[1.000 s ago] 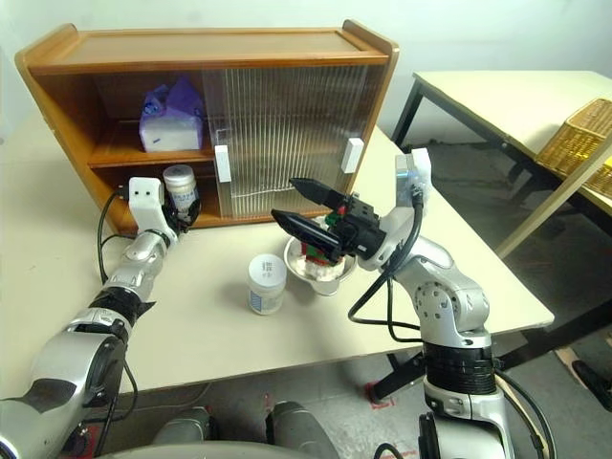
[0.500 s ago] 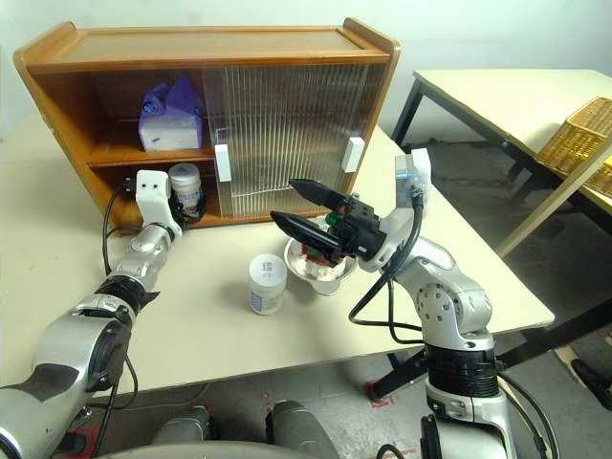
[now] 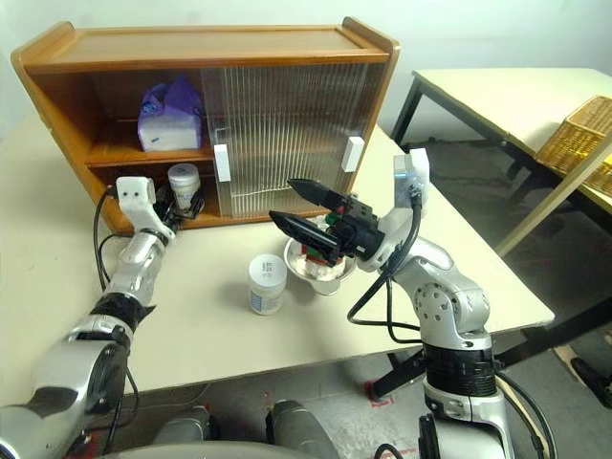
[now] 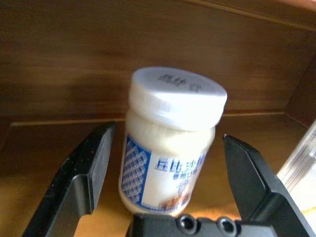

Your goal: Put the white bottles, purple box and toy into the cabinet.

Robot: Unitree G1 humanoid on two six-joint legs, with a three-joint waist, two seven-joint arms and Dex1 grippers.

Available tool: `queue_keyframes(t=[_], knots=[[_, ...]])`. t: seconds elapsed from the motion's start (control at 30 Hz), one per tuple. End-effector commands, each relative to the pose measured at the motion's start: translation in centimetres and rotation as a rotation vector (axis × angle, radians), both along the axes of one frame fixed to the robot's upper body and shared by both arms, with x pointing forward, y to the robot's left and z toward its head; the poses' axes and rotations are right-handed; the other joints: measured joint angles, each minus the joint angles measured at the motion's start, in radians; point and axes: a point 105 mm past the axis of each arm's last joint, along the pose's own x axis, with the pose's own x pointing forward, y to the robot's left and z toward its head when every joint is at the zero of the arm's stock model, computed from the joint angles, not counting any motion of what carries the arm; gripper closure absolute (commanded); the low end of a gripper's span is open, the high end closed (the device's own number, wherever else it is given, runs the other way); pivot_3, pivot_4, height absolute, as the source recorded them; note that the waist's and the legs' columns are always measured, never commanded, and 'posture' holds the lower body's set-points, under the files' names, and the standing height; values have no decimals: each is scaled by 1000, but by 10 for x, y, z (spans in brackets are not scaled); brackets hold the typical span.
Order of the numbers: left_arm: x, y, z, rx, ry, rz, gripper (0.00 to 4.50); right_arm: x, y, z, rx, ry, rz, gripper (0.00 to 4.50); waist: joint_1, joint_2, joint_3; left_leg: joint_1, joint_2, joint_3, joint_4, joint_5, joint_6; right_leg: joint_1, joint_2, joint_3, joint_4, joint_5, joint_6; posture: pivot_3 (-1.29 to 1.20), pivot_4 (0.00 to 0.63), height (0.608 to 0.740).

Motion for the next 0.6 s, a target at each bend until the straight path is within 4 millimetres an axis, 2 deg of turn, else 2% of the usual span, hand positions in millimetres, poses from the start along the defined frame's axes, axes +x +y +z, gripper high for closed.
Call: queue_keyframes(t=[0.03, 0.17, 0.27, 0.6], knots=[[-8, 2, 3, -13, -23, 1, 26, 0, 2, 1, 6, 1, 16, 0, 1, 0, 1, 0, 0, 0, 0, 0, 0, 0, 0, 0, 0, 0, 0, -119, 49, 740], [-22, 16, 3, -16, -30, 67, 26, 0, 2, 1, 7, 1, 22, 0, 0, 0, 1, 0, -1, 2, 0, 0, 0, 0, 0, -1, 0, 0, 0, -119, 49, 740], [-20, 20, 2, -18, -11, 99, 628, 1, 3, 1, 6, 1, 25, 0, 5, 0, 2, 0, -1, 2, 0, 0, 0, 0, 0, 0, 0, 0, 0, -107, 45, 740], [-4, 25, -9, -4, 74, 162, 4198, 1, 1, 2, 1, -5, 17, 0, 8, 0, 2, 0, 7, -2, 0, 0, 0, 0, -3, 5, 0, 0, -3, -122, 42, 740]])
